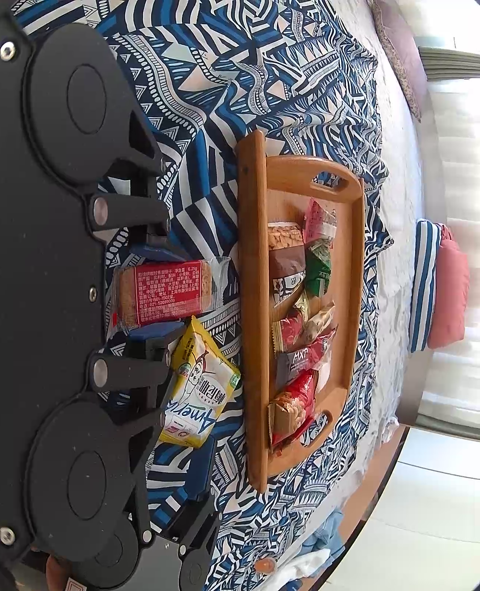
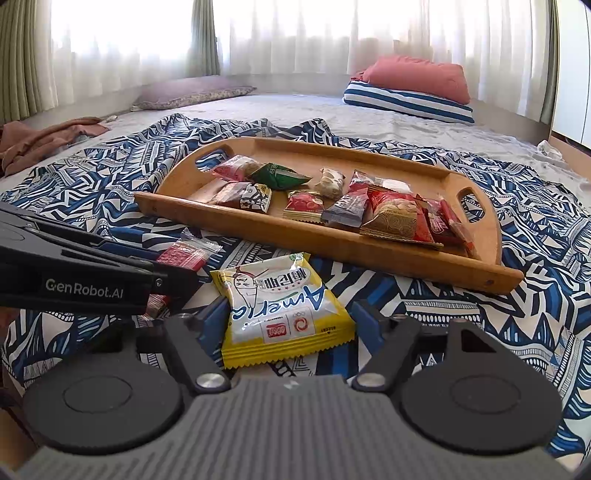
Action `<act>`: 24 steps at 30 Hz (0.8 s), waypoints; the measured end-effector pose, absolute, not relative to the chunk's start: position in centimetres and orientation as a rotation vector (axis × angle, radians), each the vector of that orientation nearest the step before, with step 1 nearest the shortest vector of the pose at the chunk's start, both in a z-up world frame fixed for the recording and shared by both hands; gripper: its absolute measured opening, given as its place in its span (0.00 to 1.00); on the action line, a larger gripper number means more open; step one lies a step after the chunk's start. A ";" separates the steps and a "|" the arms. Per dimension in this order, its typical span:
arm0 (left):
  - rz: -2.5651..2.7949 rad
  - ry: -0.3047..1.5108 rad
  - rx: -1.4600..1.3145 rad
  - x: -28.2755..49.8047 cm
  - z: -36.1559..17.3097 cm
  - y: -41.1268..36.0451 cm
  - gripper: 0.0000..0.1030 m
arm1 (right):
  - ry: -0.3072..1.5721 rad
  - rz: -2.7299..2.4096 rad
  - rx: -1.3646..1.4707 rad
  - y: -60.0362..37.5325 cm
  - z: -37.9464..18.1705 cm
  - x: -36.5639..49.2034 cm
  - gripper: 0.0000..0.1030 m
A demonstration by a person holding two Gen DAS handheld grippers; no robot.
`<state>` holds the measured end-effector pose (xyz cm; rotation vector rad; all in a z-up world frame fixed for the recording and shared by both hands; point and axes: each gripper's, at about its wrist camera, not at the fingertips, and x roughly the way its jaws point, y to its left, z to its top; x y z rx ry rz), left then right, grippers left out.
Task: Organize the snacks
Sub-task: 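Lift both packets and carry them toward the wooden tray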
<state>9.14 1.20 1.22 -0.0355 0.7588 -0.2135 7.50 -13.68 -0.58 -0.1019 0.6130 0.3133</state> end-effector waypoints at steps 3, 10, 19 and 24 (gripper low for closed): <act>-0.208 0.760 -0.039 9.2 1.2 1.4 0.32 | 0.610 0.316 -0.102 -13.6 -0.4 7.3 0.71; -0.198 0.758 -0.042 9.2 1.1 1.6 0.32 | 0.608 0.311 -0.100 -13.7 -0.1 7.0 0.71; -0.198 0.759 -0.040 9.1 1.0 1.7 0.32 | 0.601 0.323 -0.100 -13.7 0.3 6.7 0.71; -0.198 0.759 -0.048 9.1 1.0 1.7 0.32 | 0.607 0.314 -0.088 -13.6 0.2 6.9 0.71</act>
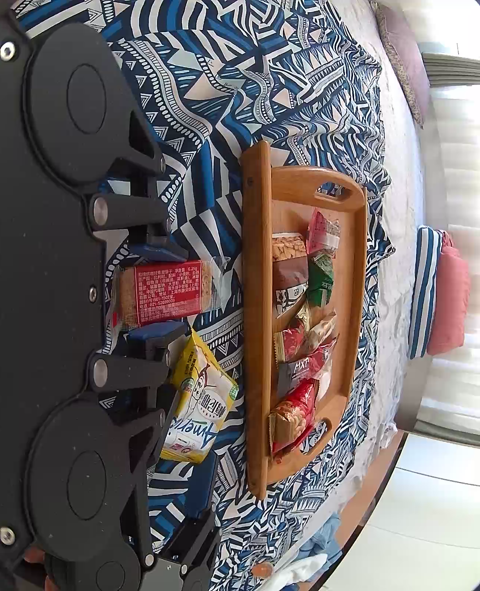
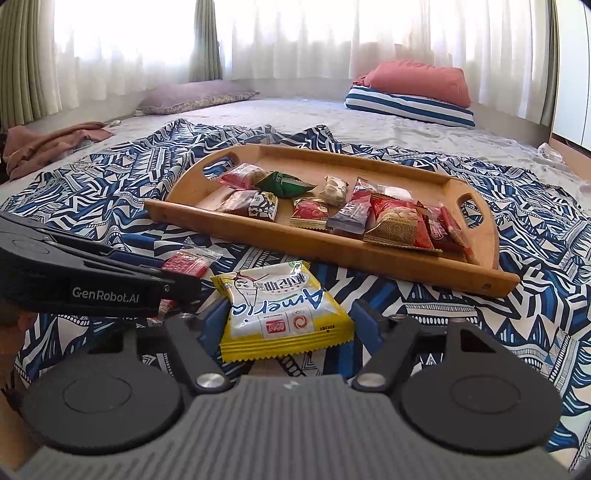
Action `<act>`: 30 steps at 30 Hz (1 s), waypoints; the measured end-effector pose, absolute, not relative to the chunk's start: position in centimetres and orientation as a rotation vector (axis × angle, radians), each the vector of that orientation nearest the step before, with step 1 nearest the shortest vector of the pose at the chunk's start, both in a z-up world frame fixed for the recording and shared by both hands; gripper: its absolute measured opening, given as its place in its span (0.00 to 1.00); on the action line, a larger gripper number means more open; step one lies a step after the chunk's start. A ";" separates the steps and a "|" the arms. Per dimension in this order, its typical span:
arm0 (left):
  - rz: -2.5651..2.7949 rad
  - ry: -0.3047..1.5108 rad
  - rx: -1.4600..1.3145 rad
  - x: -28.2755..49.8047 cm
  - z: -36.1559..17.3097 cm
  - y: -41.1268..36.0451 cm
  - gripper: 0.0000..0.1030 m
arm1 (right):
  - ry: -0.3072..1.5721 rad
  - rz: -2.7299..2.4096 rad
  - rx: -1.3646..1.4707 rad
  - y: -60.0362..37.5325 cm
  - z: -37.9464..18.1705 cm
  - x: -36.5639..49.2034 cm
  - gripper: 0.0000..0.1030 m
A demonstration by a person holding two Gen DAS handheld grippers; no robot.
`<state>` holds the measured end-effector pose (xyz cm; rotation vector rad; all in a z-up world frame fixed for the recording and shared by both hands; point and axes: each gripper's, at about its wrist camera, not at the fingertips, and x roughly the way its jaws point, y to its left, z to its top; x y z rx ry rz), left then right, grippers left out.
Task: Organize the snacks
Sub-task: 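Lift both packets and carry them toward the wooden tray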
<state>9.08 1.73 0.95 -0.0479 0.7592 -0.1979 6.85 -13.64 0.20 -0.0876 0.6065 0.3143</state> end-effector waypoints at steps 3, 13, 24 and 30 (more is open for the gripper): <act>-0.196 0.758 -0.053 9.0 0.9 1.8 0.32 | 0.609 0.316 -0.074 -13.7 0.2 6.8 0.71; -0.184 0.745 -0.064 8.8 1.3 2.1 0.32 | 0.591 0.256 -0.064 -13.4 0.6 6.1 0.71; -0.178 0.731 -0.068 8.6 1.9 2.2 0.32 | 0.567 0.209 -0.033 -14.1 1.2 5.9 0.71; -0.178 0.718 -0.071 8.6 2.4 2.1 0.32 | 0.545 0.193 -0.017 -14.5 1.9 5.8 0.71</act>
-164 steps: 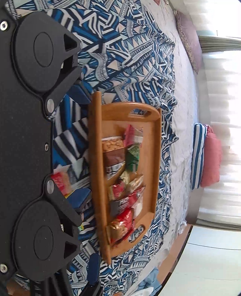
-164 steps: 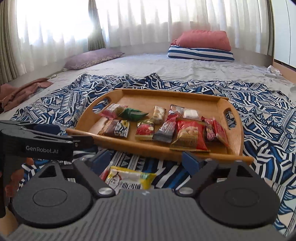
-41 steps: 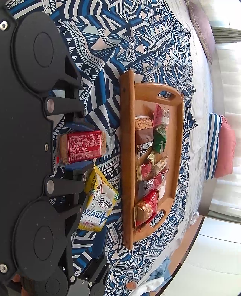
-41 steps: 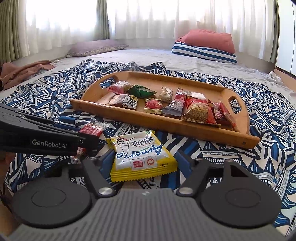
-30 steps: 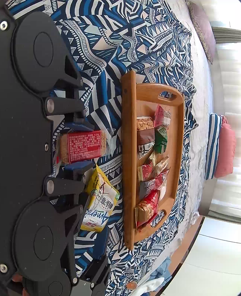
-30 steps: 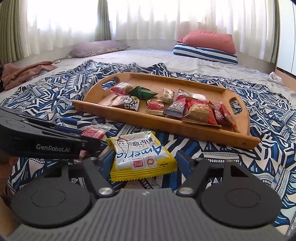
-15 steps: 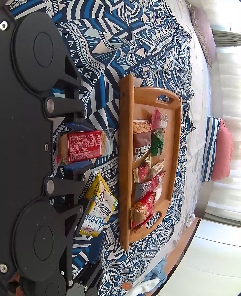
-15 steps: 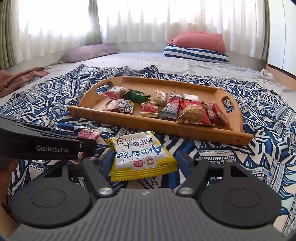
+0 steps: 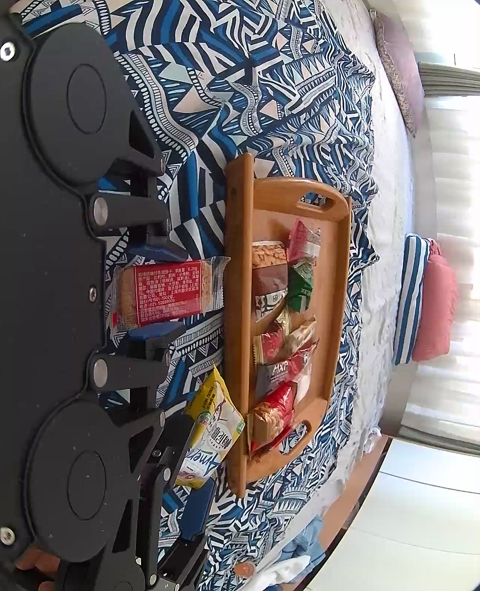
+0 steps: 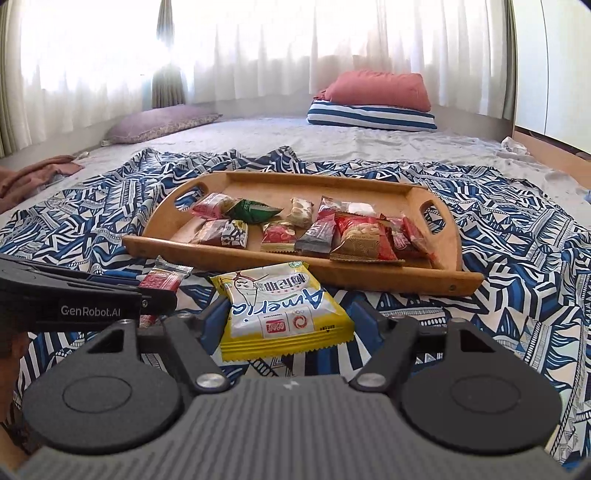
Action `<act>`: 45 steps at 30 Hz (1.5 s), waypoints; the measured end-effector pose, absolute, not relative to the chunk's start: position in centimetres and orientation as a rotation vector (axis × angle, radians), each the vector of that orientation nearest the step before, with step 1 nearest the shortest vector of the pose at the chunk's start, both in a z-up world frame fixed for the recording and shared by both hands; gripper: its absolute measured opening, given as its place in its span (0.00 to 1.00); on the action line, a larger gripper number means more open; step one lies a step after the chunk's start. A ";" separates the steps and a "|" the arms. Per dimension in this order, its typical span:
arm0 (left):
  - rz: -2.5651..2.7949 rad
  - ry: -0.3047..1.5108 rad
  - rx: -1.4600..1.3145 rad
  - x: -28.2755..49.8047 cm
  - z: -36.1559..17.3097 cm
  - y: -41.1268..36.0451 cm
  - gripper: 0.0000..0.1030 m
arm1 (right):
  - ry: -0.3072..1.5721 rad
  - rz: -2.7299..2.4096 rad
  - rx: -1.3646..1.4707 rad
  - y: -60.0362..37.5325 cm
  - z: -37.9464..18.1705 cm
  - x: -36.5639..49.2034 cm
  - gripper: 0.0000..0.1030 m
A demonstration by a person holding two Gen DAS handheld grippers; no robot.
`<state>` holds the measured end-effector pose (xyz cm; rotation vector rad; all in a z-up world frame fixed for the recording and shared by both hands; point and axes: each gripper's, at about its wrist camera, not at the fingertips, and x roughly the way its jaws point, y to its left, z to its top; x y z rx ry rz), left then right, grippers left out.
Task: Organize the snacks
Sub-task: 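Lift both packets and carry them toward the wooden tray, then lower both packets into the tray and open both tools to release them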
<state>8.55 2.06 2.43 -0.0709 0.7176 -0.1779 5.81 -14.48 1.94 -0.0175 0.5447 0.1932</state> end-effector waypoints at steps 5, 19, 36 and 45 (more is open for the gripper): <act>-0.181 0.704 -0.065 8.6 3.0 1.9 0.32 | 0.529 0.186 -0.014 -14.7 2.5 5.8 0.71; -0.190 0.652 -0.059 9.9 5.3 1.2 0.32 | 0.494 0.171 -0.029 -15.2 3.7 6.4 0.71; -0.185 0.616 -0.052 13.9 7.6 1.1 0.32 | 0.486 0.115 0.003 -17.6 5.4 10.1 0.71; -0.185 0.615 -0.067 17.2 8.4 1.4 0.32 | 0.502 0.085 0.008 -18.6 5.8 12.7 0.71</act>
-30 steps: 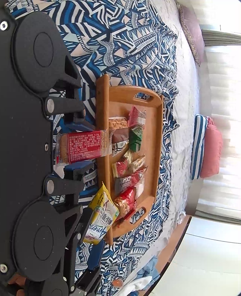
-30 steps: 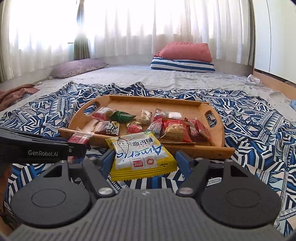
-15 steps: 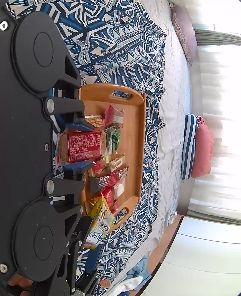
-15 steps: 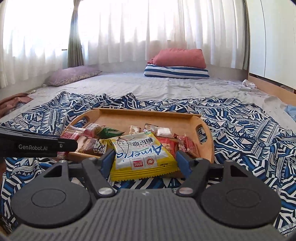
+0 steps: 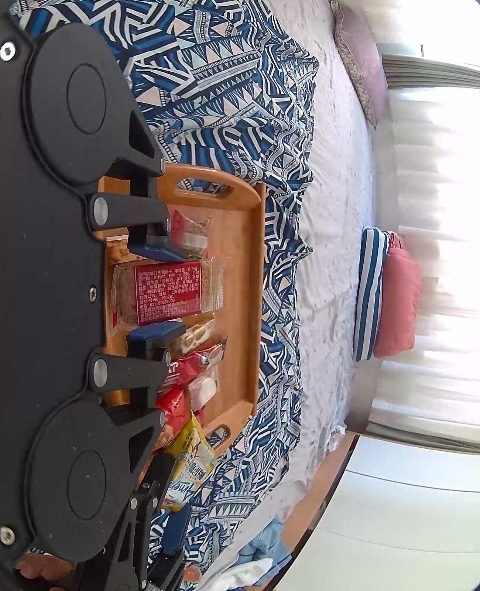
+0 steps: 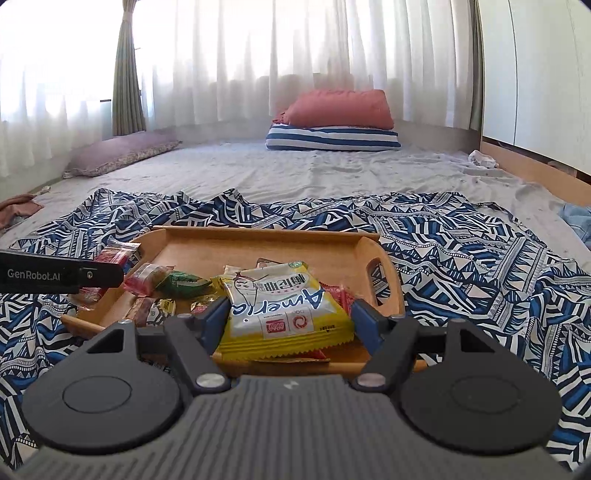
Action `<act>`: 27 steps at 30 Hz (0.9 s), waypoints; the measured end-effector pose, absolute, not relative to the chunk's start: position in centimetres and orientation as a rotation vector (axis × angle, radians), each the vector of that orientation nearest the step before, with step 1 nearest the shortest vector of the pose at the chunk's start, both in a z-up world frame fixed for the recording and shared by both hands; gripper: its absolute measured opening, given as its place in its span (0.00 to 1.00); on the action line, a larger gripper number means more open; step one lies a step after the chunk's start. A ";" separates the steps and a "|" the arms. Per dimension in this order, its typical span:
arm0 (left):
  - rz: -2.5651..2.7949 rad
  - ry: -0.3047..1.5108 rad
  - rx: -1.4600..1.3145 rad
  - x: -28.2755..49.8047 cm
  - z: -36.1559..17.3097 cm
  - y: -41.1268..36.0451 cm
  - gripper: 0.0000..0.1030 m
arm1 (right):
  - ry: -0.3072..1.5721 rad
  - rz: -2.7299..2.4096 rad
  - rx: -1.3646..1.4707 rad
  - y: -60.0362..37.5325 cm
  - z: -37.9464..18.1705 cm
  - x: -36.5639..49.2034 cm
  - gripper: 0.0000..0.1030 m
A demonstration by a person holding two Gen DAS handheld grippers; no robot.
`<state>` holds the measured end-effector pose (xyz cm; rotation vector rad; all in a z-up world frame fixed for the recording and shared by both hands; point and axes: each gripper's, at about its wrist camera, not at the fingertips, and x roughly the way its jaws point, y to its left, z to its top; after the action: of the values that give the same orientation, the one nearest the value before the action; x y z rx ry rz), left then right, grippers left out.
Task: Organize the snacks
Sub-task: 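Lower both packets into the tray and open both tools to release them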
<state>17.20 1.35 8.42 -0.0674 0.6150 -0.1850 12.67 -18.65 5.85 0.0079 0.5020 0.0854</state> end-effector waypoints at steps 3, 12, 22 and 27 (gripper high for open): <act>-0.177 0.620 -0.091 18.6 8.7 1.7 0.32 | 0.505 0.080 0.004 -19.0 6.2 13.9 0.71; -0.157 0.642 -0.130 22.4 9.1 2.5 0.32 | 0.535 0.055 0.024 -20.3 6.8 17.5 0.71; -0.140 0.676 -0.137 26.4 7.8 2.0 0.32 | 0.588 0.037 0.069 -21.6 6.8 21.8 0.71; -0.133 0.697 -0.141 28.0 7.0 1.8 0.32 | 0.603 0.021 0.064 -21.8 6.7 23.7 0.71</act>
<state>28.05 1.80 7.00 -0.1410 0.6975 -0.1333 23.67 -21.80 6.66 0.0638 0.6030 0.0211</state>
